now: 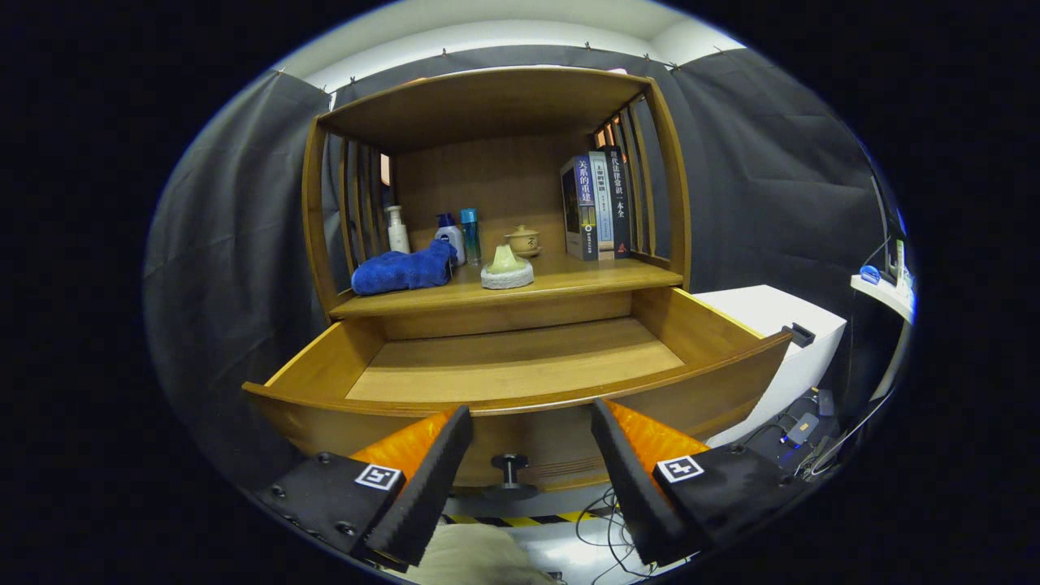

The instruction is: Pull open the drawer, take out the items inside it, and place them on the countertop above the cabinet.

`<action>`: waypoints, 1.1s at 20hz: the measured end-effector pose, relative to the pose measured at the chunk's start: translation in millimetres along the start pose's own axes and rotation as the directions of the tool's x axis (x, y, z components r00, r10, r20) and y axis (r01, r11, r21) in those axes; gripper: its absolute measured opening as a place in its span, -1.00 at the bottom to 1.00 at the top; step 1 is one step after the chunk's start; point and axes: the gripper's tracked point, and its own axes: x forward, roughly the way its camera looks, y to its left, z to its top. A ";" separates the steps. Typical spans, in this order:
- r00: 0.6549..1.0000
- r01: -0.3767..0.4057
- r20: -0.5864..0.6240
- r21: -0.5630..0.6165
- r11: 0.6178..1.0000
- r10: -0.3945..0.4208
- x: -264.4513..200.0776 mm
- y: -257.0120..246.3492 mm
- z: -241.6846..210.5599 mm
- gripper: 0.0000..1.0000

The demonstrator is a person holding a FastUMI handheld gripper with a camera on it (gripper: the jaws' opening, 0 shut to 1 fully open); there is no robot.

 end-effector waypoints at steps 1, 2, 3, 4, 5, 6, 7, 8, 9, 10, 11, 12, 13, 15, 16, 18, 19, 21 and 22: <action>1.000 -0.001 0.006 -0.012 1.000 0.001 1.3 -0.2 1.0 0.97; 1.000 0.000 0.007 -0.023 1.000 0.001 2.6 -0.2 2.1 0.97; 1.000 -0.003 0.007 -0.024 1.000 0.003 4.3 0.6 2.3 0.97; 1.000 -0.004 0.006 -0.023 1.000 0.004 6.4 0.4 3.3 0.97; 1.000 -0.006 0.006 -0.020 1.000 0.006 9.2 1.1 4.6 0.97; 1.000 -0.007 0.007 -0.016 1.000 0.007 12.7 1.0 5.7 0.96; 1.000 -0.008 0.008 -0.011 1.000 0.008 15.3 0.8 7.4 0.96; 1.000 -0.008 0.009 -0.008 1.000 0.009 19.4 1.1 8.7 0.96; 1.000 -0.008 0.009 -0.005 1.000 0.008 23.8 0.7 10.2 0.96; 1.000 -0.006 0.011 -0.001 1.000 0.006 27.7 0.9 11.7 0.96; 1.000 -0.005 0.010 0.000 1.000 0.005 32.7 2.1 13.4 0.96; 1.000 -0.005 0.011 0.000 1.000 0.005 38.8 2.2 16.3 0.96; 1.000 -0.004 0.009 -0.002 1.000 0.004 43.2 1.9 18.5 0.96; 1.000 -0.006 0.007 0.008 1.000 0.006 58.4 3.4 23.0 0.96; 1.000 -0.008 0.009 0.016 1.000 0.008 65.2 4.2 26.9 0.96; 1.000 -0.007 0.008 0.022 1.000 0.007 78.9 5.3 33.9 0.97; 1.000 -0.005 0.001 0.016 1.000 0.005 85.5 4.2 35.2 0.97; 1.000 -0.003 0.001 0.013 1.000 0.003 95.9 6.6 38.6 0.96; 1.000 -0.001 0.003 0.009 1.000 0.001 99.8 6.6 40.6 0.96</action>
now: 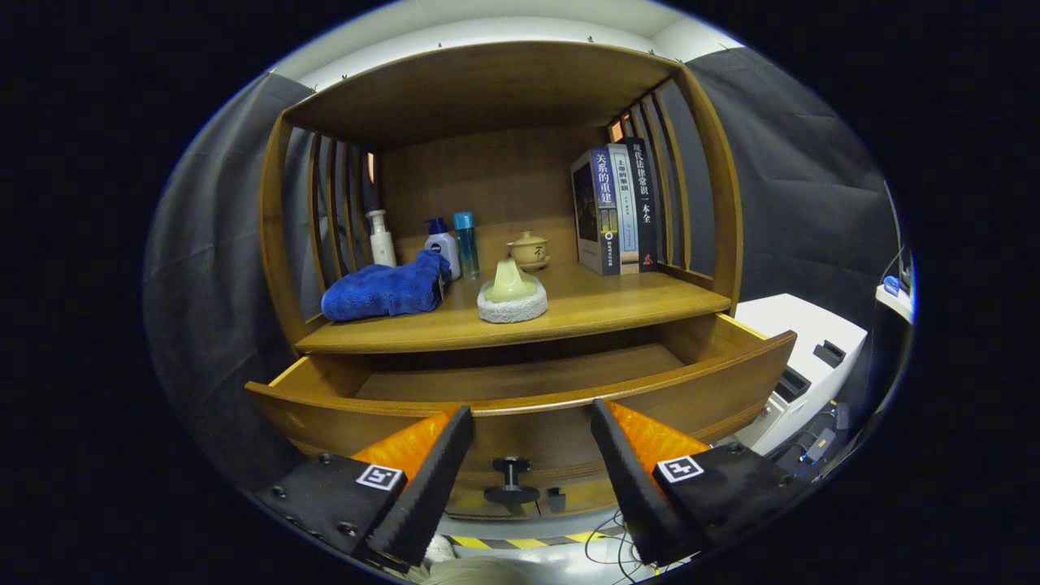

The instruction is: Pull open the drawer, take out the items inside it, and place them on the countertop above the cabinet.

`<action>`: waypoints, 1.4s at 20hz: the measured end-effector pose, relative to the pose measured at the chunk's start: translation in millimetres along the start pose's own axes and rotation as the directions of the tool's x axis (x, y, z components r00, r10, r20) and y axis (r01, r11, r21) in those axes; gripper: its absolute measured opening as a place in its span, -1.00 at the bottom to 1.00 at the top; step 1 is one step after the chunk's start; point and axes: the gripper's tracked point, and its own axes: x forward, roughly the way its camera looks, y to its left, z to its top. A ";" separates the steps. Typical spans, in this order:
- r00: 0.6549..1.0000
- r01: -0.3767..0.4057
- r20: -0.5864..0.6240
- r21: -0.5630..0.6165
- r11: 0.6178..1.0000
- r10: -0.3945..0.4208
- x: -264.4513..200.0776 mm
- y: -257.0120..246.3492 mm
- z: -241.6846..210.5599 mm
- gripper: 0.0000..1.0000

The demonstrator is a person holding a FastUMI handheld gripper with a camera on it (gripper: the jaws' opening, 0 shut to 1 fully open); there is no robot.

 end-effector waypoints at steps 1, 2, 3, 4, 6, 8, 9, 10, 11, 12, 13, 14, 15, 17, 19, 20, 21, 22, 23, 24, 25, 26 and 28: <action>1.000 0.000 0.003 -0.001 1.000 0.000 3.6 0.8 2.3 0.96; 1.000 0.000 0.001 -0.002 1.000 0.000 7.5 0.6 2.5 0.96; 1.000 0.000 0.003 0.000 1.000 0.000 11.7 1.0 4.4 0.96; 1.000 0.001 0.003 0.001 1.000 -0.001 15.7 1.2 5.6 0.96; 1.000 0.005 0.001 0.000 1.000 -0.005 24.2 1.3 8.0 0.96; 1.000 0.008 0.001 0.003 1.000 -0.008 33.1 1.8 10.6 0.96; 1.000 0.007 0.002 0.005 1.000 -0.007 37.1 2.0 11.5 0.96; 1.000 0.007 0.002 0.006 1.000 -0.007 41.5 1.7 13.1 0.96; 1.000 0.007 0.003 0.007 1.000 -0.007 44.6 2.0 13.9 0.96; 1.000 0.007 0.003 0.008 1.000 -0.007 48.5 2.0 14.8 0.96; 1.000 0.007 0.003 0.009 1.000 -0.007 51.9 2.4 15.9 0.96; 1.000 0.008 0.004 0.007 1.000 -0.008 54.7 2.3 17.2 0.96; 1.000 0.008 0.005 0.005 1.000 -0.008 58.0 2.1 18.1 0.96; 1.000 0.008 0.007 0.004 1.000 -0.008 63.1 2.3 20.0 0.96; 1.000 0.007 0.006 0.009 1.000 -0.007 68.4 2.7 21.6 0.96; 1.000 0.007 0.005 0.009 1.000 -0.007 70.6 2.4 22.3 0.96; 1.000 0.009 0.003 0.009 1.000 -0.009 73.9 2.5 23.5 0.96; 1.000 0.010 0.003 0.009 1.000 -0.010 76.7 2.4 24.3 0.96; 1.000 0.012 0.003 0.008 1.000 -0.012 79.9 2.8 25.3 0.96; 1.000 0.013 0.003 0.007 1.000 -0.013 82.5 2.4 26.2 0.96; 1.000 0.011 0.000 0.009 1.000 -0.011 82.2 2.6 25.9 0.96; 1.000 0.007 -0.001 0.021 1.000 -0.007 84.0 2.7 26.4 0.96; 1.000 -0.002 0.003 0.023 1.000 0.002 83.7 1.3 26.8 0.96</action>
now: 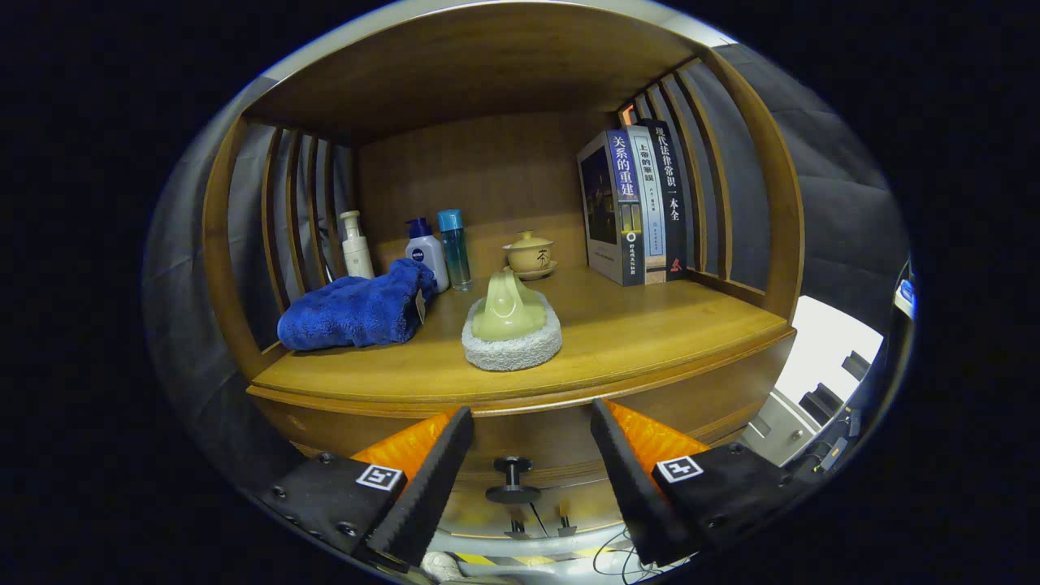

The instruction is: Pull open the drawer, take out the items inside it, and place them on the countertop above the cabinet.

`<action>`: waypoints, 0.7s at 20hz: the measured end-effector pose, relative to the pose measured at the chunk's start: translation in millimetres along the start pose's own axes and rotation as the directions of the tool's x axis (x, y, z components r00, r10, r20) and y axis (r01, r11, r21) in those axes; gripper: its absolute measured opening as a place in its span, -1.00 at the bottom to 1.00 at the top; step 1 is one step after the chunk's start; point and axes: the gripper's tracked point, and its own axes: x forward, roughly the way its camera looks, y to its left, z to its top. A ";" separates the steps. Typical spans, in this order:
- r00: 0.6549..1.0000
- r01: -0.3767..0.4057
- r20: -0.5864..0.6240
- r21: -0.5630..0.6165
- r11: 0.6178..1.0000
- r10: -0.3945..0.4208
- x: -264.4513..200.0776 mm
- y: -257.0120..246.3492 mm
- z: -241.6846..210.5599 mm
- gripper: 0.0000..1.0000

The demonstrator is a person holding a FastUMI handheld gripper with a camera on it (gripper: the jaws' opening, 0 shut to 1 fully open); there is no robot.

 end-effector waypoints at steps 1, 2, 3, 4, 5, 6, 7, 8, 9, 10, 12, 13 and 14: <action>1.000 0.002 -0.006 0.002 1.000 -0.002 -0.1 -0.4 -0.5 0.95; 1.000 0.017 -0.020 0.012 1.000 -0.017 -0.4 -2.0 -1.9 0.95; 0.998 0.041 -0.038 0.015 0.999 -0.040 -2.7 -4.9 -3.8 0.96; 0.998 0.053 -0.048 0.020 0.998 -0.052 -8.2 -6.2 -4.6 0.97; 0.997 0.059 -0.043 0.041 0.997 -0.057 -15.1 -4.2 -0.9 0.98; 0.998 0.058 -0.032 0.068 0.996 -0.056 -23.5 -1.7 3.6 0.97; 0.999 0.052 -0.017 0.093 0.994 -0.051 -31.3 0.5 10.5 0.98; 0.999 0.046 -0.013 0.098 0.994 -0.045 -39.1 1.9 17.7 0.97; 0.998 0.058 -0.005 0.087 0.995 -0.058 -47.7 -3.3 26.5 0.97; 0.997 0.075 0.012 0.071 0.995 -0.076 -56.6 -8.1 37.4 0.97; 0.995 0.079 0.053 0.053 0.995 -0.082 -72.3 -6.8 62.4 0.97; 0.995 0.074 0.067 0.049 0.996 -0.077 -79.6 -3.7 72.6 0.97; 0.993 0.080 0.079 0.044 0.996 -0.083 -87.4 -2.9 84.4 0.97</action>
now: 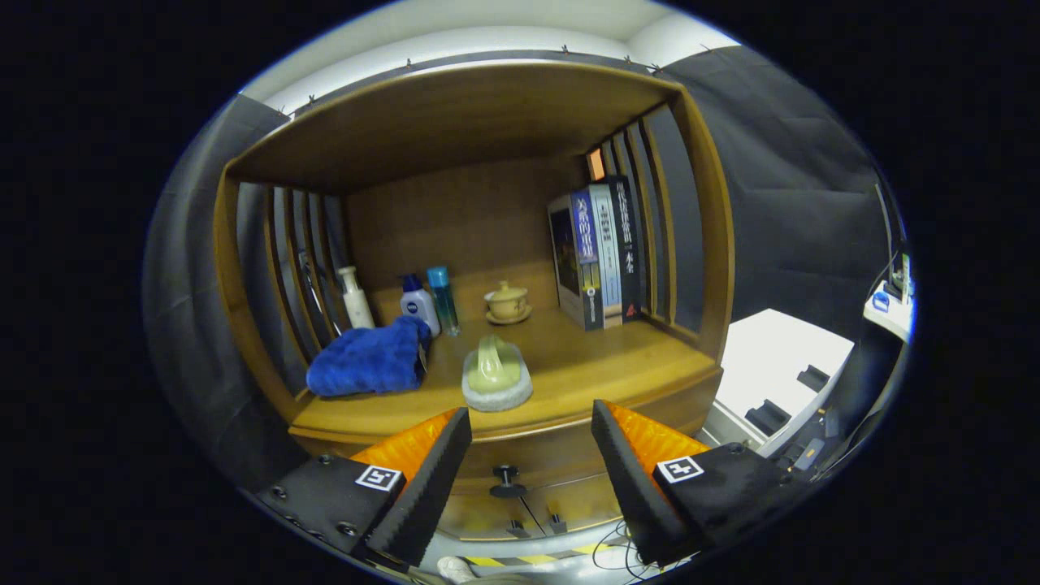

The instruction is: Pull open the drawer, take out the items inside it, and place them on the countertop above the cabinet.

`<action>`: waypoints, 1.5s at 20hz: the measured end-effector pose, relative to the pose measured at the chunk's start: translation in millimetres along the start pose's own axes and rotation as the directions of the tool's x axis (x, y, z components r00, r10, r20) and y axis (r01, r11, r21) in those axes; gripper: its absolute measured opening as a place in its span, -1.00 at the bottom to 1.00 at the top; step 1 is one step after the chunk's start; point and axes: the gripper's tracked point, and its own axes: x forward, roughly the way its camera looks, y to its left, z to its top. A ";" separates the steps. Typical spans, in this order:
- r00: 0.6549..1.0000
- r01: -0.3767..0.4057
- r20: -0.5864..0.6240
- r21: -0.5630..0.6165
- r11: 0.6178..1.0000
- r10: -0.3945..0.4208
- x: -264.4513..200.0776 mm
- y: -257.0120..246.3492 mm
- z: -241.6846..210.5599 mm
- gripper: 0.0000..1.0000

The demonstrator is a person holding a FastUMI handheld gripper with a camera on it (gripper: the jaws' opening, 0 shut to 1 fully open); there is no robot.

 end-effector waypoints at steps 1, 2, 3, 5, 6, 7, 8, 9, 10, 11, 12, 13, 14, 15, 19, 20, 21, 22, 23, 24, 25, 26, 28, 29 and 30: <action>1.000 -0.001 0.017 -0.007 1.000 0.001 -7.5 0.8 12.2 0.97; 0.999 -0.005 0.037 -0.011 1.000 0.005 -14.4 4.0 25.8 0.97; 0.998 -0.011 0.058 -0.013 1.000 0.012 -21.9 6.9 39.2 0.97; 0.994 -0.030 0.103 -0.010 0.999 0.031 -38.2 14.6 67.2 0.97; 0.992 -0.036 0.119 -0.010 0.999 0.037 -45.3 17.3 79.8 0.97; 0.990 -0.037 0.133 -0.015 0.999 0.038 -53.4 18.5 90.8 0.97; 0.989 -0.027 0.143 -0.026 0.999 0.031 -60.7 17.8 100.3 0.97; 0.987 -0.017 0.156 -0.040 0.999 0.023 -68.6 18.1 110.4 0.97; 0.986 -0.012 0.168 -0.056 0.998 0.022 -75.8 19.4 118.7 0.97; 0.983 -0.015 0.180 -0.068 0.998 0.027 -82.4 23.8 125.6 0.97; 0.980 -0.021 0.194 -0.074 0.997 0.035 -88.7 27.3 132.8 0.97; 0.978 -0.026 0.206 -0.077 0.997 0.041 -94.6 29.8 138.6 0.97; 0.976 -0.031 0.215 -0.077 0.997 0.047 -99.8 32.1 143.5 0.97; 0.974 -0.032 0.223 -0.078 0.996 0.049 -104.8 33.4 147.8 0.97; 0.967 -0.036 0.248 -0.075 0.997 0.053 -113.7 35.6 156.9 0.97; 0.968 -0.035 0.246 -0.072 0.997 0.052 -112.6 34.7 156.2 0.97; 0.969 -0.034 0.242 -0.070 0.997 0.050 -113.9 35.0 154.9 0.97; 0.970 -0.031 0.238 -0.067 0.997 0.046 -112.2 33.6 152.8 0.97; 0.972 -0.030 0.233 -0.064 0.998 0.044 -111.0 33.0 151.7 0.97; 0.972 -0.029 0.229 -0.061 0.998 0.042 -109.9 32.2 150.8 0.97; 0.973 -0.027 0.228 -0.059 0.998 0.040 -110.9 31.7 148.8 0.97; 0.973 -0.027 0.228 -0.059 0.998 0.040 -111.9 32.3 148.2 0.97; 0.973 -0.024 0.227 -0.060 0.998 0.037 -112.2 32.4 147.9 0.97; 0.973 -0.021 0.228 -0.061 0.998 0.034 -112.5 32.7 148.9 0.97; 0.973 -0.019 0.227 -0.062 0.998 0.033 -112.3 32.4 148.8 0.97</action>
